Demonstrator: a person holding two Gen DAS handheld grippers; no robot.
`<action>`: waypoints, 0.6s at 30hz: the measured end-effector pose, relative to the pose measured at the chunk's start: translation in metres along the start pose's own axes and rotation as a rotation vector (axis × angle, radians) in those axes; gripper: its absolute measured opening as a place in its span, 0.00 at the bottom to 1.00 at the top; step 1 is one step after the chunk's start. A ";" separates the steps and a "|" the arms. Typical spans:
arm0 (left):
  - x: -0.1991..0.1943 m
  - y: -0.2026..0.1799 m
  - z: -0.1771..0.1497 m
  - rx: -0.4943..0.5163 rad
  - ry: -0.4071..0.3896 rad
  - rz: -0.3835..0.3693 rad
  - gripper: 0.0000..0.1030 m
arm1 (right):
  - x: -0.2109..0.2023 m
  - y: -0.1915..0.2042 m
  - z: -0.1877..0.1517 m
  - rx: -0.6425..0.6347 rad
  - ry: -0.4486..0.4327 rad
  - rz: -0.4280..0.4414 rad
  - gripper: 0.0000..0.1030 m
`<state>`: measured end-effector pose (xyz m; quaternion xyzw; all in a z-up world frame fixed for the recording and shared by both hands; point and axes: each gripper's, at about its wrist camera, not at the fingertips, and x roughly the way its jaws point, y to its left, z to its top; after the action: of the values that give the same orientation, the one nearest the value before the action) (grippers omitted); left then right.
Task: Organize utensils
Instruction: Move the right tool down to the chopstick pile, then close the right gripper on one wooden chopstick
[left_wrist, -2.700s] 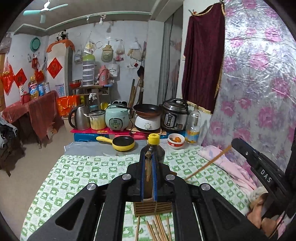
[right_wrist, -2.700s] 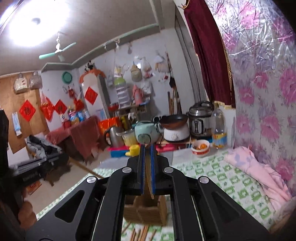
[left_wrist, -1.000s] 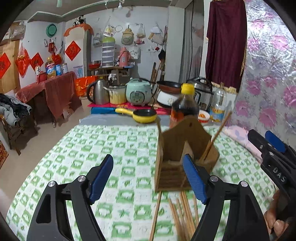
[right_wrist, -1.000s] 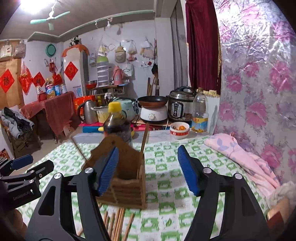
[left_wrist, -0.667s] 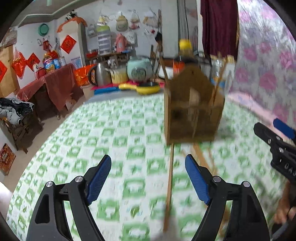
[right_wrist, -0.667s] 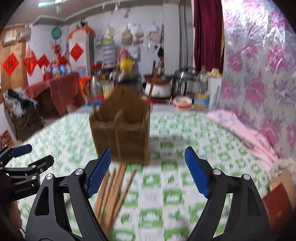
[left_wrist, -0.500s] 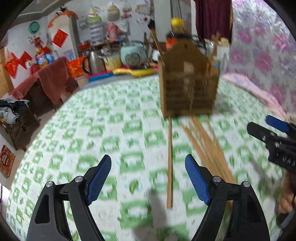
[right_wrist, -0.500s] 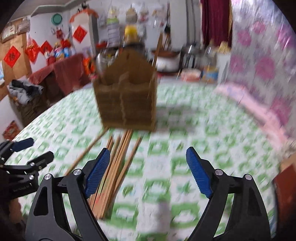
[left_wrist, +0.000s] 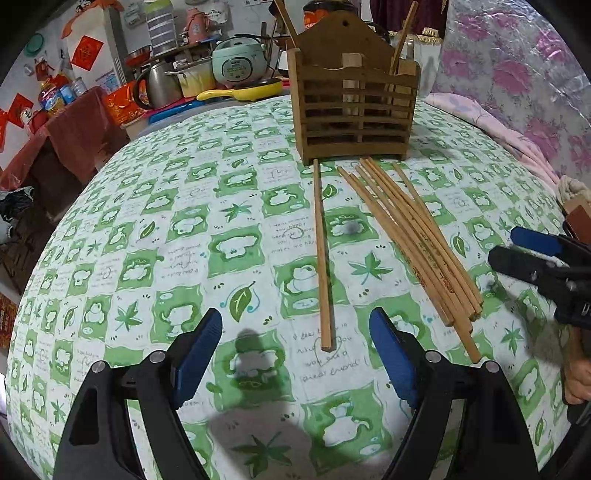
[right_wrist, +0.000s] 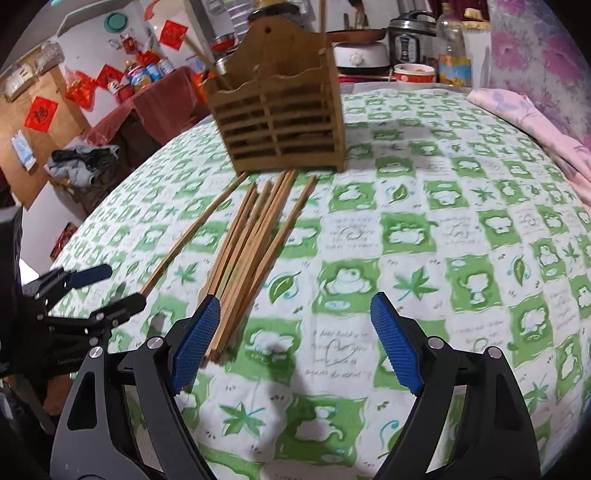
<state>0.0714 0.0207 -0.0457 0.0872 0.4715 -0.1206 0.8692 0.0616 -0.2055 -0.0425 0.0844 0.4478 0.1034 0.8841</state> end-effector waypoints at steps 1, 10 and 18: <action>0.002 0.000 0.001 -0.002 0.009 -0.001 0.78 | 0.001 0.004 -0.001 -0.020 0.006 0.001 0.67; 0.014 0.013 0.004 -0.067 0.072 -0.022 0.78 | 0.011 0.035 -0.012 -0.172 0.089 0.042 0.42; 0.016 0.012 0.004 -0.052 0.075 -0.006 0.78 | 0.012 0.005 -0.007 -0.023 0.073 0.004 0.26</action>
<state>0.0865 0.0289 -0.0561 0.0678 0.5069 -0.1076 0.8526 0.0628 -0.1977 -0.0545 0.0715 0.4782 0.1132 0.8680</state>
